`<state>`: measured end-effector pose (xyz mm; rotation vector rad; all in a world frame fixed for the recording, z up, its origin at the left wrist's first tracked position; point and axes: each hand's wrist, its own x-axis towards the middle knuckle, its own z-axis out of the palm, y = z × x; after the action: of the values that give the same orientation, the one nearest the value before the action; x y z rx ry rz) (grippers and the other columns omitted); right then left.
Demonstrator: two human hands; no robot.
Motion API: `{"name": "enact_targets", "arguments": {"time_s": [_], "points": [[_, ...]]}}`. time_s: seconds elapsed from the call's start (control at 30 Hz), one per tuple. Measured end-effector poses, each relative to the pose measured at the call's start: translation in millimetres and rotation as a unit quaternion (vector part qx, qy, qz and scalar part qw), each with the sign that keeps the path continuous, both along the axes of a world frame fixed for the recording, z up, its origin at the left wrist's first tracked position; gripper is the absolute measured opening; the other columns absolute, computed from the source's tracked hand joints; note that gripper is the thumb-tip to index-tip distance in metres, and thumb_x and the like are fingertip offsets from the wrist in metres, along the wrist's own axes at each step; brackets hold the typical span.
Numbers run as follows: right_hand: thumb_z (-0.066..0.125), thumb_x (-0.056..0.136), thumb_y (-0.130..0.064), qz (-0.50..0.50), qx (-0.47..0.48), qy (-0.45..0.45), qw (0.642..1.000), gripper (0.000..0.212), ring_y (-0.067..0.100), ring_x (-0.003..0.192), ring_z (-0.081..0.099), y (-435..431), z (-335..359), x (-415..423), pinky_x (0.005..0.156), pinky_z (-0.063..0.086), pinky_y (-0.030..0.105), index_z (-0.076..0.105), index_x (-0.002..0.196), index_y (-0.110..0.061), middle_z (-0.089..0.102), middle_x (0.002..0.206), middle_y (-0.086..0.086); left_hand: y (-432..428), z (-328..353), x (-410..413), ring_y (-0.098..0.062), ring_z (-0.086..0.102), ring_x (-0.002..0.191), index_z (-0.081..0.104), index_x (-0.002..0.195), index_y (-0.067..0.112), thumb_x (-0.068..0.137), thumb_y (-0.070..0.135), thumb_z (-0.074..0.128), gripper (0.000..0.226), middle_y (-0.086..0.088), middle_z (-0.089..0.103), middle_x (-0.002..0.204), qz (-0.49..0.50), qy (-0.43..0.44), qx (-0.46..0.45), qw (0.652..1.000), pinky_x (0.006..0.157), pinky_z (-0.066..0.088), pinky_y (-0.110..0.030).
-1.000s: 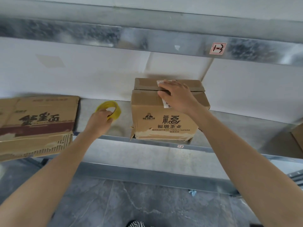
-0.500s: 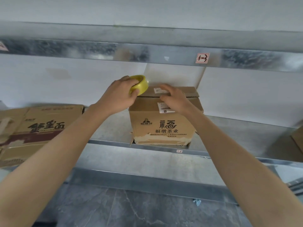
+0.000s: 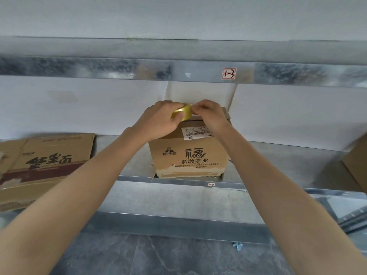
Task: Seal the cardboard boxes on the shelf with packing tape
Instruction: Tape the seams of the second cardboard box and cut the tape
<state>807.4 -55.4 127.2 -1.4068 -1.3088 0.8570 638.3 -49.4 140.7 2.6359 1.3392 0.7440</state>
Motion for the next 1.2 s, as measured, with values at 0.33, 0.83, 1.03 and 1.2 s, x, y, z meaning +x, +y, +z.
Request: {"name": "enact_targets", "arguments": {"time_s": [0.33, 0.83, 1.03, 1.2], "points": [[0.054, 0.093, -0.01, -0.061, 0.048, 0.01, 0.997, 0.021, 0.01, 0.065, 0.054, -10, -7, 29, 0.061, 0.052, 0.028, 0.053, 0.074, -0.019, 0.061, 0.073, 0.0, 18, 13, 7, -0.02, 0.05, 0.066, 0.057, 0.069, 0.022, 0.087, 0.069, 0.038, 0.054, 0.003, 0.054, 0.067, 0.091, 0.101, 0.036, 0.99, 0.055, 0.028, -0.029], [0.045, 0.094, -0.008, -0.104, -0.038, 0.05, 0.993, 0.014, 0.013, 0.051, 0.065, -2, -12, 54, 0.052, 0.055, 0.024, 0.049, 0.082, -0.014, 0.068, 0.08, 0.007, 4, 6, -10, -0.011, 0.053, 0.07, 0.054, 0.08, 0.021, 0.093, 0.033, 0.05, 0.018, 0.007, 0.054, 0.073, -0.045, -0.042, -0.028, 0.998, 0.058, 0.038, -0.029], [0.038, 0.09, -0.004, -0.154, -0.043, 0.051, 0.986, 0.015, 0.014, 0.05, 0.067, -1, -13, 54, 0.053, 0.057, 0.023, 0.049, 0.084, -0.012, 0.069, 0.08, 0.008, 12, 20, -10, -0.019, 0.052, 0.068, 0.056, 0.076, 0.02, 0.091, 0.045, 0.053, 0.029, 0.005, 0.054, 0.068, 0.02, -0.031, 0.01, 0.999, 0.055, 0.037, -0.032], [0.038, 0.089, -0.001, -0.17, -0.051, 0.112, 0.978, 0.015, 0.018, 0.056, 0.069, 2, -16, 54, 0.064, 0.06, 0.032, 0.05, 0.089, -0.009, 0.07, 0.084, 0.011, 16, 21, -14, -0.012, 0.05, 0.063, 0.055, 0.067, 0.022, 0.084, 0.059, 0.055, 0.041, 0.006, 0.053, 0.062, 0.078, -0.014, 0.009, 0.997, 0.053, 0.028, -0.026]]}}
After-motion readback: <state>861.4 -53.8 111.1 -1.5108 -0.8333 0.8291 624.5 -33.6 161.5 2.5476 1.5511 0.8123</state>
